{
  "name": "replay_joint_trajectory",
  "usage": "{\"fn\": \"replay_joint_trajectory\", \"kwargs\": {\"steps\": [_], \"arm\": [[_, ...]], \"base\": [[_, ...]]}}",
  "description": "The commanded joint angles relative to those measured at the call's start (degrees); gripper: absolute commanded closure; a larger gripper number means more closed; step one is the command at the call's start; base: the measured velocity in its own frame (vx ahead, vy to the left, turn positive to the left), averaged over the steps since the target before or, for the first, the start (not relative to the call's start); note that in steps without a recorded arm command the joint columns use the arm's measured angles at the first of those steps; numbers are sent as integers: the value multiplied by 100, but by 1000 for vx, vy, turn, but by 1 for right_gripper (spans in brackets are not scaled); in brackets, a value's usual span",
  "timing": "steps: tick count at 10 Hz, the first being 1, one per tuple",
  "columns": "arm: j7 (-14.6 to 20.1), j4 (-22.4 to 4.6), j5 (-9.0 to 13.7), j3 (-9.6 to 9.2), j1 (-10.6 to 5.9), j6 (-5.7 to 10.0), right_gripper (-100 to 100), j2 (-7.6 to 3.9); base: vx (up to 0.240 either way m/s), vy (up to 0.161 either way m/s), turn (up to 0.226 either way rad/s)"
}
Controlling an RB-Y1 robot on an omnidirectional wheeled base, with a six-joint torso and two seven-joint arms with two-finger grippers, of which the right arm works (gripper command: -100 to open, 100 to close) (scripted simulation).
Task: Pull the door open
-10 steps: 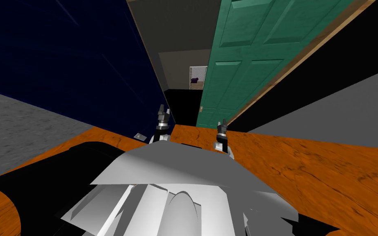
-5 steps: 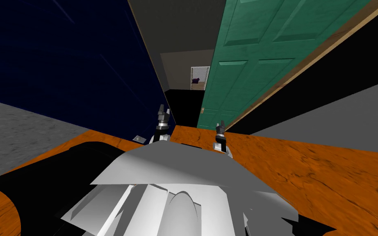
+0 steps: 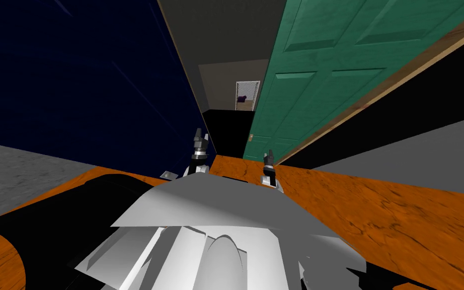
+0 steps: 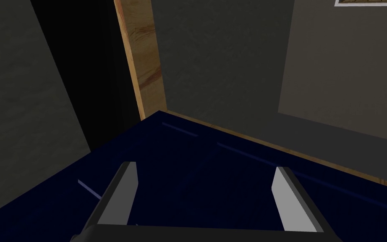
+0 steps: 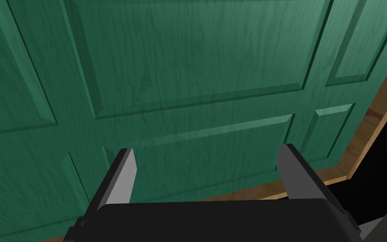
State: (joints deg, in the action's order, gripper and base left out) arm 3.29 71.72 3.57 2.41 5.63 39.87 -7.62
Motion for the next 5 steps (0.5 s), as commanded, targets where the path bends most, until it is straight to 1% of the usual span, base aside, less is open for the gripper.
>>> {"fn": "replay_joint_trajectory", "kwargs": {"steps": [1,5], "arm": [[46,-262,1,7,-93,46,-100,-38],[114,-873,-8,9,-306,160,-100,-78]], "base": [[97,30,36],[106,38,38]]}}
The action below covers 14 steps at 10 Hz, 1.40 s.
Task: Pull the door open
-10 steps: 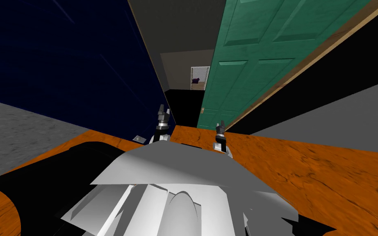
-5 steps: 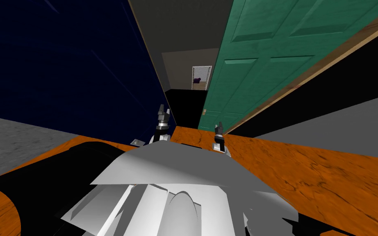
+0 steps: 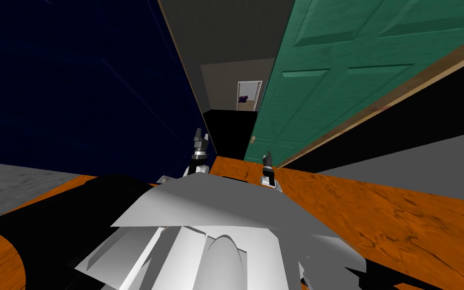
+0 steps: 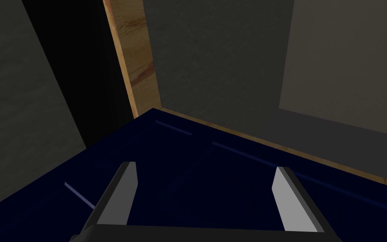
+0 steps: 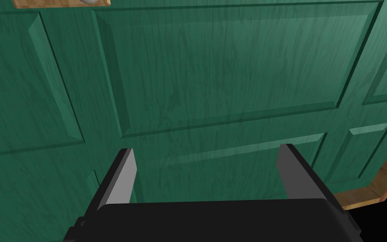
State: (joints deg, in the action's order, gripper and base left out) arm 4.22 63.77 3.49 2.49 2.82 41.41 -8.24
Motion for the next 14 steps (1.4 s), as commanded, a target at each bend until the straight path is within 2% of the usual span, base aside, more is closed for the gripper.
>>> {"fn": "replay_joint_trajectory", "kwargs": {"steps": [1,8,9,10,11,14], "arm": [[38,-230,-2,2,-77,34,-100,-26],[145,-1185,-15,6,-409,212,-100,-81],[158,-1303,-17,7,-450,234,-100,-87],[158,-1303,-17,7,-450,234,-100,-87],[184,-1540,-20,8,-532,278,-100,-99],[230,-1950,-26,10,-674,355,-100,-119]], "base": [[104,34,33],[103,25,35],[106,13,25],[71,15,5],[99,22,38],[110,25,34]]}}
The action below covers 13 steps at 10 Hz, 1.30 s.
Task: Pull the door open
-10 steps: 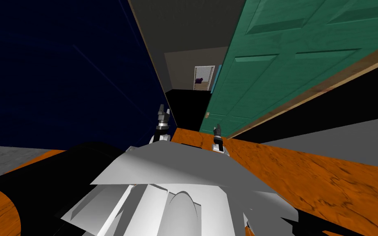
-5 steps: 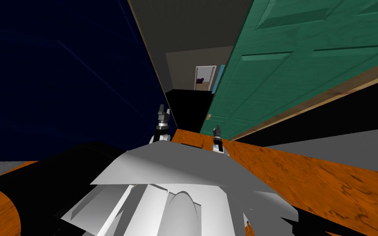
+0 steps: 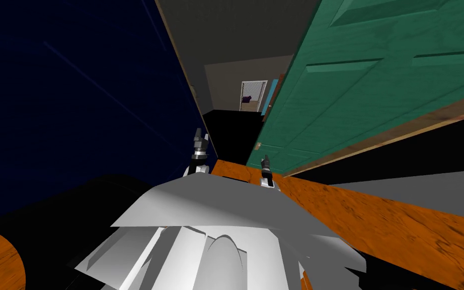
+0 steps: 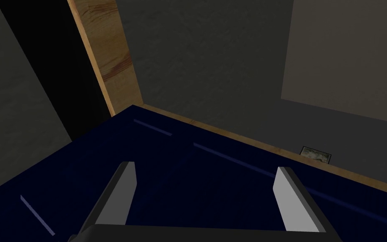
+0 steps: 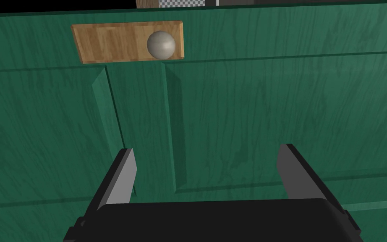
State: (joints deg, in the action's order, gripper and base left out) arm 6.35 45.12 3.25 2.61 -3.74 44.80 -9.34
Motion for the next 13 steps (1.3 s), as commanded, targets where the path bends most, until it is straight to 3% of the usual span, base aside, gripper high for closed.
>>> {"fn": "replay_joint_trajectory", "kwargs": {"steps": [1,6,7,13], "arm": [[27,-180,-4,-2,-51,33,-100,-14],[99,-819,-13,1,-273,152,-100,-41],[80,-738,-12,2,-249,138,-100,-33],[387,-915,136,198,-32,372,-100,-431]], "base": [[118,23,35],[124,14,31],[54,-1,7],[191,34,117]]}}
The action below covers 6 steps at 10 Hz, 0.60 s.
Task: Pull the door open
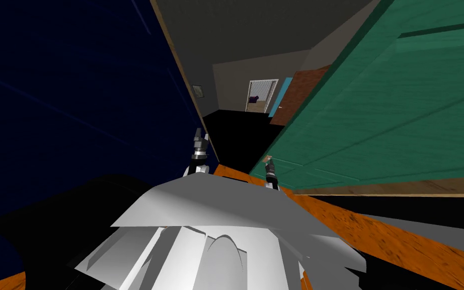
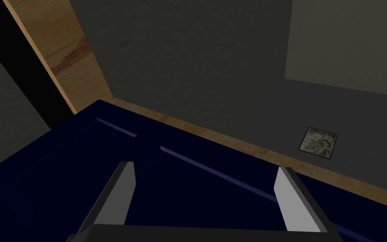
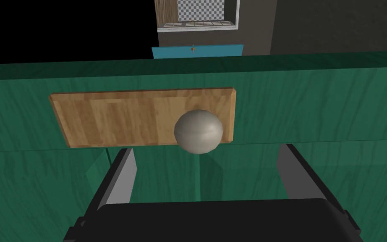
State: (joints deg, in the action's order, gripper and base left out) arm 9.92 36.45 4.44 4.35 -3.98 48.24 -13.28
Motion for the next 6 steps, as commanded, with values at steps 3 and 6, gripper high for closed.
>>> {"fn": "replay_joint_trajectory", "kwargs": {"steps": [3,6], "arm": [[161,-121,82,110,87,131,-100,-209],[124,-53,67,89,100,80,100,-162]], "base": [[200,4,92],[0,5,-1]]}}
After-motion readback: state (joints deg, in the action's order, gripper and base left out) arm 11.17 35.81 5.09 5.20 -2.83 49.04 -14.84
